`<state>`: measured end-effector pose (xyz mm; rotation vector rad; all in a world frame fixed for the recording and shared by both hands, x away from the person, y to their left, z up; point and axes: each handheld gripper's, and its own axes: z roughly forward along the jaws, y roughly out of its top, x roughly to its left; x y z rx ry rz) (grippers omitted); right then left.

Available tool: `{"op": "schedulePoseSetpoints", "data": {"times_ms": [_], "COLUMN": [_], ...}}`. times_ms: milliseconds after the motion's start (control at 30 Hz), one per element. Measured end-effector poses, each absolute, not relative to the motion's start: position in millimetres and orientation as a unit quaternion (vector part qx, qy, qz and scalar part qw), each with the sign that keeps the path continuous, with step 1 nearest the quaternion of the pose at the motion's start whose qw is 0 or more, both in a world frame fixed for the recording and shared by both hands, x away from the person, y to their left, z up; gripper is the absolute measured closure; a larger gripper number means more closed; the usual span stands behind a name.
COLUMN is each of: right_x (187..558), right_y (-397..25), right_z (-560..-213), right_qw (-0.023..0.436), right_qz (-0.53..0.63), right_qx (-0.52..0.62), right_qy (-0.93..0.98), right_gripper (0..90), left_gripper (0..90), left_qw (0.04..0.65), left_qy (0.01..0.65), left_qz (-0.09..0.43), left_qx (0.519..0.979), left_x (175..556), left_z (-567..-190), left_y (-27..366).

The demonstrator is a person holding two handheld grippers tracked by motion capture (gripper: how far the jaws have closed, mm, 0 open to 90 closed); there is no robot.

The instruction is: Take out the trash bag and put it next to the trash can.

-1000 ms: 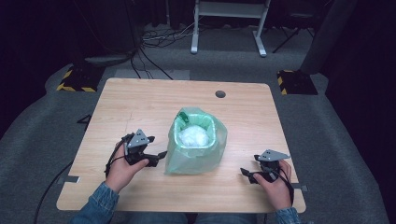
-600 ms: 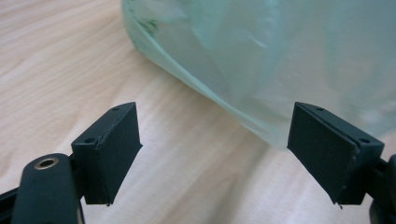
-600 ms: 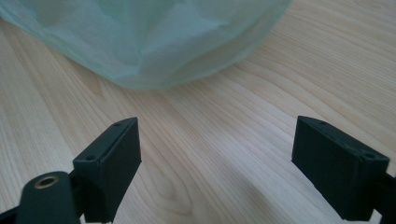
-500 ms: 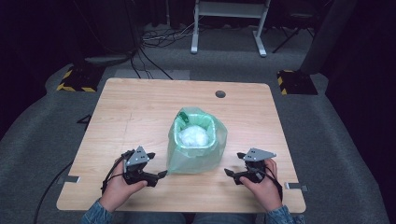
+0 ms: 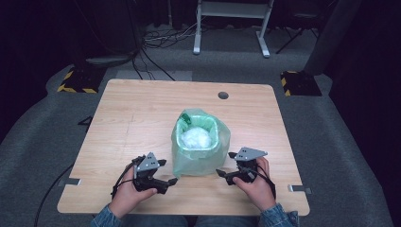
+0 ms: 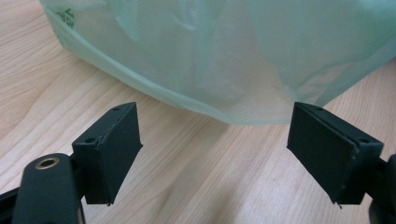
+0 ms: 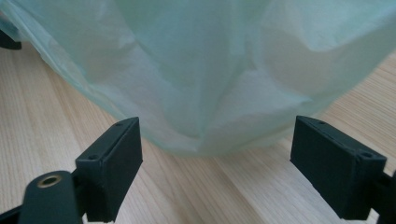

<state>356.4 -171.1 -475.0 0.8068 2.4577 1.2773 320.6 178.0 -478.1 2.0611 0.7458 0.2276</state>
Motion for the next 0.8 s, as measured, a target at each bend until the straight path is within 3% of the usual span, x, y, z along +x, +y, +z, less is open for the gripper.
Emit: {"op": "schedulePoseSetpoints", "data": {"times_ms": [200, 267, 333, 367, 433, 467, 667, 800], "right_x": [359, 361, 362, 362, 361, 360, 350, 345], "right_y": [-164, -164, -165, -166, -167, -167, -168, -170], "right_z": [-475, -473, -472, -471, -469, -468, -457, -451], "right_qw": [0.122, 0.124, 0.118, 0.115, 0.105, 0.105, 0.118, 0.126], "right_qz": [0.441, 0.444, 0.446, 0.450, 0.454, 0.454, 0.457, 0.462], "right_qx": [0.282, 0.283, 0.285, 0.287, 0.288, 0.285, 0.273, 0.268], "right_qy": [0.843, 0.841, 0.840, 0.838, 0.837, 0.838, 0.838, 0.836], "right_gripper": [26.4, 46.0, 60.6, 60.6, 82.7, 86.9, 90.0, 90.0], "left_gripper": [19.8, 30.0, 39.9, 47.4, 56.1, 61.8, 83.8, 89.3], "left_qw": [0.456, 0.457, 0.457, 0.457, 0.462, 0.466, 0.471, 0.476], "left_qy": [0.293, 0.299, 0.295, 0.295, 0.289, 0.289, 0.285, 0.285], "left_qz": [0.096, 0.099, 0.100, 0.100, 0.099, 0.095, 0.102, 0.097], "left_qx": [0.835, 0.832, 0.833, 0.833, 0.832, 0.831, 0.829, 0.827], "left_x": [327, 334, 337, 337, 338, 337, 331, 327], "left_z": [-477, -476, -475, -475, -472, -470, -459, -453], "left_y": [170, 166, 164, 164, 162, 162, 170, 174]}}
